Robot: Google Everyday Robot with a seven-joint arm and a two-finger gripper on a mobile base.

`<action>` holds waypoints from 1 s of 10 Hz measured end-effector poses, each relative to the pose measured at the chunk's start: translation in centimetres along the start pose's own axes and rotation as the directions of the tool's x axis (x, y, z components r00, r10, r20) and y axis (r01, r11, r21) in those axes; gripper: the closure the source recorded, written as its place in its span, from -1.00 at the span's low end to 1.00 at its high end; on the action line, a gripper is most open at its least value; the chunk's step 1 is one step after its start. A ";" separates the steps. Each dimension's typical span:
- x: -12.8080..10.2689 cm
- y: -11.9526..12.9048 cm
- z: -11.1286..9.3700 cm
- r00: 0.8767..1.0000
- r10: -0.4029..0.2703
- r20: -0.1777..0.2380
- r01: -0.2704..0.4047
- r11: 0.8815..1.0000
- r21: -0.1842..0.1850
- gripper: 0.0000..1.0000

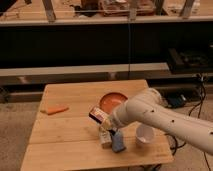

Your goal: Place the eraser on the white sponge

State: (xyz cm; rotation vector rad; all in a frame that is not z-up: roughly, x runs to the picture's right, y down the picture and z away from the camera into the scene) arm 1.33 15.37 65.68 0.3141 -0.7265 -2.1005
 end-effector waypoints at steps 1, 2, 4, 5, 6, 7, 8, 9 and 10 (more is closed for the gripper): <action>-0.3 0.2 0.2 1.000 0.004 -0.002 -0.004 1.000 0.001 1.00; -0.5 0.2 0.3 1.000 0.007 -0.005 -0.007 1.000 -0.002 1.00; -1.1 0.6 0.5 1.000 0.022 -0.013 -0.022 1.000 -0.009 1.00; -1.5 0.8 0.6 1.000 0.020 -0.016 -0.020 1.000 -0.012 1.00; -2.0 1.2 0.8 1.000 0.017 -0.019 -0.018 1.000 -0.019 1.00; -2.1 1.2 1.0 1.000 0.011 -0.022 -0.011 1.000 -0.023 1.00; -2.4 1.3 1.2 1.000 0.009 -0.024 -0.010 1.000 -0.026 1.00; -2.6 1.5 1.3 1.000 0.010 -0.026 -0.011 0.999 -0.032 1.00; -2.9 1.6 1.4 1.000 0.007 -0.026 -0.008 0.999 -0.039 1.00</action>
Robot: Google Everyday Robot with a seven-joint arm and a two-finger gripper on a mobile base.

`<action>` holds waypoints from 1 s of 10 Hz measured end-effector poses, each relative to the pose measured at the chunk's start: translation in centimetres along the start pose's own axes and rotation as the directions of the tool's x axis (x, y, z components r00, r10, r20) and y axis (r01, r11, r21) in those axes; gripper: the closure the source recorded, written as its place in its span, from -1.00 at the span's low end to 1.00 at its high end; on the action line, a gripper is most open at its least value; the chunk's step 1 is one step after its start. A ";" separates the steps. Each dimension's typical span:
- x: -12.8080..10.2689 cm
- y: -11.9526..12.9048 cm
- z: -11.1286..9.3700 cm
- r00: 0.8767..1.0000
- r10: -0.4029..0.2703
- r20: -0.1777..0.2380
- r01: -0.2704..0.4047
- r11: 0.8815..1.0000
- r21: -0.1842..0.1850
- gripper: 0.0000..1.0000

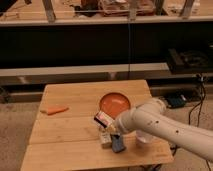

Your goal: Place the eraser on the white sponge

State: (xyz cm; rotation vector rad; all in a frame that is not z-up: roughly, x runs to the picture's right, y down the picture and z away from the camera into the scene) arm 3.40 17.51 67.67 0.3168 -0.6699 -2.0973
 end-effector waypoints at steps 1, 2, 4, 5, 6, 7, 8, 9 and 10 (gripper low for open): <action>-0.2 0.1 0.2 1.000 -0.005 0.001 0.005 1.000 -0.005 1.00; -0.5 0.3 0.3 1.000 -0.008 0.001 0.008 1.000 -0.008 1.00; -0.9 0.5 0.7 1.000 -0.010 0.003 0.010 1.000 -0.013 1.00; -1.1 0.6 0.8 1.000 -0.011 0.003 0.011 1.000 -0.015 1.00; -1.2 0.7 0.9 1.000 -0.013 0.005 0.013 1.000 -0.016 1.00; -1.4 0.8 1.0 1.000 -0.014 0.005 0.014 1.000 -0.020 1.00; -1.5 0.9 1.1 1.000 -0.014 0.006 0.014 1.000 -0.022 1.00; -1.7 1.1 1.2 1.000 -0.016 0.006 0.016 1.000 -0.024 1.00; -1.9 1.2 1.4 1.000 -0.018 0.008 0.018 0.999 -0.026 1.00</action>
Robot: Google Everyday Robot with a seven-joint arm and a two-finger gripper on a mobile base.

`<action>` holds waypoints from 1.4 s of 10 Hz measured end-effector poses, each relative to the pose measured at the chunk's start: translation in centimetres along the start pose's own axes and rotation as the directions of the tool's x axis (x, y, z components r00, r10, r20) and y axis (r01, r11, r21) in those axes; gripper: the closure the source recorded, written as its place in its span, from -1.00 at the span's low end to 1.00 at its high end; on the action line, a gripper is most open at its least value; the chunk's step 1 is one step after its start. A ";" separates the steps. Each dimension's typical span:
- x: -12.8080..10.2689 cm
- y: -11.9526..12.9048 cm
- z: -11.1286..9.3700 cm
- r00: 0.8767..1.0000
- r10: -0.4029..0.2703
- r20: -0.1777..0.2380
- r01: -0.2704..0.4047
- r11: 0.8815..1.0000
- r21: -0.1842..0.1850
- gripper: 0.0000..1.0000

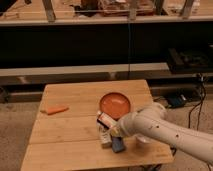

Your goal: Place the eraser on the white sponge

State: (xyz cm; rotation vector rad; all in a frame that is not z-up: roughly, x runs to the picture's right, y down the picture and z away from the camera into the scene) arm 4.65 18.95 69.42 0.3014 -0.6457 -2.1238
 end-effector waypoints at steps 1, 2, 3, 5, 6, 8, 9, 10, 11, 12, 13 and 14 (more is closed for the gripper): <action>-0.1 0.1 0.1 1.000 -0.002 0.002 0.002 1.000 -0.001 1.00; -0.2 0.2 0.2 1.000 -0.002 0.003 0.002 1.000 -0.002 1.00; -0.5 0.3 0.3 1.000 -0.001 0.004 0.001 1.000 -0.004 1.00; -0.7 0.5 0.5 1.000 -0.004 0.008 0.004 1.000 -0.006 1.00; -0.8 0.6 0.6 1.000 -0.007 0.011 0.007 1.000 -0.007 1.00; -1.1 0.7 0.8 1.000 -0.010 0.016 0.011 1.000 -0.009 1.00; -1.2 0.8 0.9 1.000 -0.012 0.018 0.012 1.000 -0.009 1.00; -1.3 0.9 1.0 1.000 -0.013 0.019 0.013 1.000 -0.010 1.00; -1.4 0.9 1.0 1.000 -0.016 0.021 0.016 1.000 -0.012 1.00; -1.5 1.0 1.1 1.000 -0.018 0.023 0.018 1.000 -0.012 1.00; -1.6 1.1 1.2 0.999 -0.020 0.025 0.020 1.000 -0.014 1.00; -1.8 1.2 1.3 0.999 -0.022 0.028 0.023 1.000 -0.014 1.00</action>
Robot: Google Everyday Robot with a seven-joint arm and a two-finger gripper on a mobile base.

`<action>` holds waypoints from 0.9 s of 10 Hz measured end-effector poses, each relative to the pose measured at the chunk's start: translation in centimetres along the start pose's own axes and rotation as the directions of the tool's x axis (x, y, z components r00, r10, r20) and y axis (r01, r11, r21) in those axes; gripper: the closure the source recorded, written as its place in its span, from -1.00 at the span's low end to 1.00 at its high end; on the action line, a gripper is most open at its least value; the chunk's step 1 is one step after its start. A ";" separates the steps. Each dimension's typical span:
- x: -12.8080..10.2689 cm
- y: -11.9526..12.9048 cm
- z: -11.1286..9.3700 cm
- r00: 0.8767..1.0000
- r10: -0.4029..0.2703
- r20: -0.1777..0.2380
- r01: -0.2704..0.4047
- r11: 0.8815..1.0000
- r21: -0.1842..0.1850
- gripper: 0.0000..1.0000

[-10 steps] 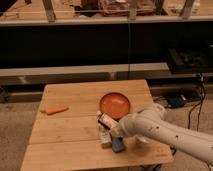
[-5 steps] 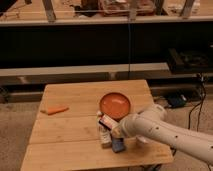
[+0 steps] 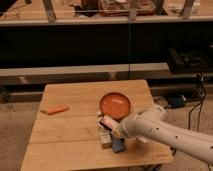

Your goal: Place the eraser on the white sponge

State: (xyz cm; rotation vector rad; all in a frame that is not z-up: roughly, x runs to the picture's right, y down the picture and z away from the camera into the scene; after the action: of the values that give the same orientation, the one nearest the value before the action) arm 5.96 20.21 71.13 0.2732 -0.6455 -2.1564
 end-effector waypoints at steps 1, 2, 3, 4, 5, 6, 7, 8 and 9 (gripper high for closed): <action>-0.1 0.0 0.0 1.000 0.001 0.001 -0.001 1.000 0.000 1.00; -0.2 0.1 0.1 1.000 -0.002 0.004 0.002 1.000 -0.001 1.00; -0.3 0.1 0.2 1.000 -0.004 0.005 0.004 1.000 -0.001 1.00; -0.4 0.2 0.2 1.000 -0.007 0.006 0.007 1.000 -0.002 1.00; -0.5 0.3 0.3 1.000 -0.009 0.008 0.009 1.000 -0.002 1.00; -0.6 0.4 0.3 1.000 -0.010 0.010 0.010 1.000 -0.004 1.00; -0.7 0.5 0.4 1.000 -0.013 0.011 0.013 1.000 -0.006 1.00; -0.8 0.6 0.4 1.000 -0.014 0.012 0.014 1.000 -0.006 1.00; -0.9 0.6 0.5 1.000 -0.016 0.013 0.016 1.000 -0.006 1.00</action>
State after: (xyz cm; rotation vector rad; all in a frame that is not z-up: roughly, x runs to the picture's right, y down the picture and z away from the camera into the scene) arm 6.77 20.77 71.85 0.2624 -0.6455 -2.1767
